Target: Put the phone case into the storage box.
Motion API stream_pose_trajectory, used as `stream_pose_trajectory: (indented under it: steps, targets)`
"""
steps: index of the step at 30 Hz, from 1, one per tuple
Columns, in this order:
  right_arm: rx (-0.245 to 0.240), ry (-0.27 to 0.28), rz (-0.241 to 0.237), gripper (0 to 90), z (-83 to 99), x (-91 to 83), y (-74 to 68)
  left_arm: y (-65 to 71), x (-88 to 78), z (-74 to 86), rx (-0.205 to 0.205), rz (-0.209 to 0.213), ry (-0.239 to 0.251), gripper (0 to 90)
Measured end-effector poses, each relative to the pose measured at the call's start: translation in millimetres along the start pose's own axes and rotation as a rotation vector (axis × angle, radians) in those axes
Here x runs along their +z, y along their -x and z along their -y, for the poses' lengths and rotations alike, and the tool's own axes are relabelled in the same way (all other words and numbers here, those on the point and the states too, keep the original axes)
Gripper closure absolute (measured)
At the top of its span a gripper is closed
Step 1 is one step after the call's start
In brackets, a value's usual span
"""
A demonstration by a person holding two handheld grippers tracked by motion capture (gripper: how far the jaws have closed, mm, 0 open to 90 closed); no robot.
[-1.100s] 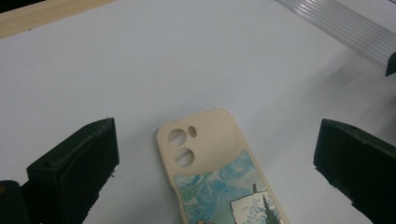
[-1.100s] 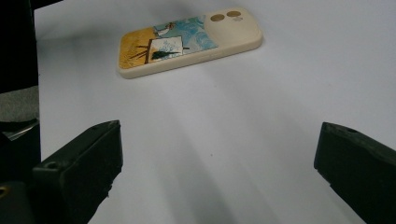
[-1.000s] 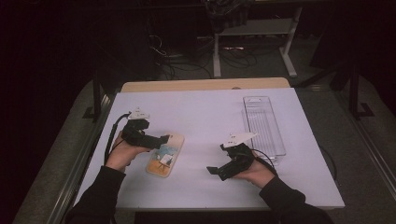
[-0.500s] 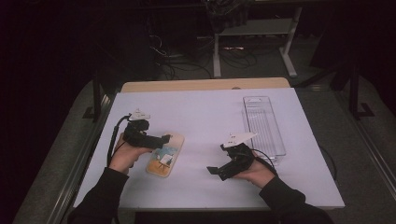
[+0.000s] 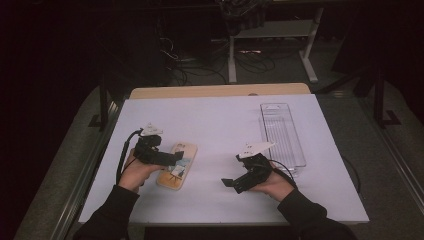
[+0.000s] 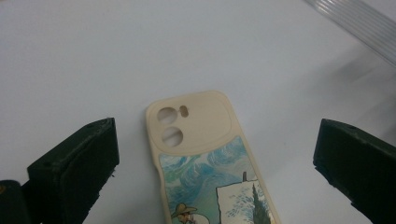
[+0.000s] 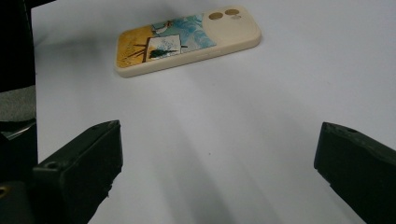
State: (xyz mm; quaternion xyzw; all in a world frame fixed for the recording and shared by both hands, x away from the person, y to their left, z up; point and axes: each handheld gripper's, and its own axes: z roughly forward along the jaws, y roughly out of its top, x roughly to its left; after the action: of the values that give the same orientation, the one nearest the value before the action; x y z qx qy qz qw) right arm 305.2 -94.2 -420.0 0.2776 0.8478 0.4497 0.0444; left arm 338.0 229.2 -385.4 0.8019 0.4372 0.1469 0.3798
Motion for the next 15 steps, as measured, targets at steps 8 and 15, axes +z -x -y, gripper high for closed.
stream_pose_trajectory:
  steps: [8, 15]
  targets:
    - [-0.005, -0.004, 0.002, 0.7, 0.6, 0.7, 0.6, 2.1, 4.6, 8.0, -0.004, -0.005, -0.030, 0.0]
    - [-0.002, -0.007, 0.002, 0.7, 1.0, 0.7, 1.5, 4.3, 11.2, 14.7, -0.007, -0.012, -0.048, 0.0]
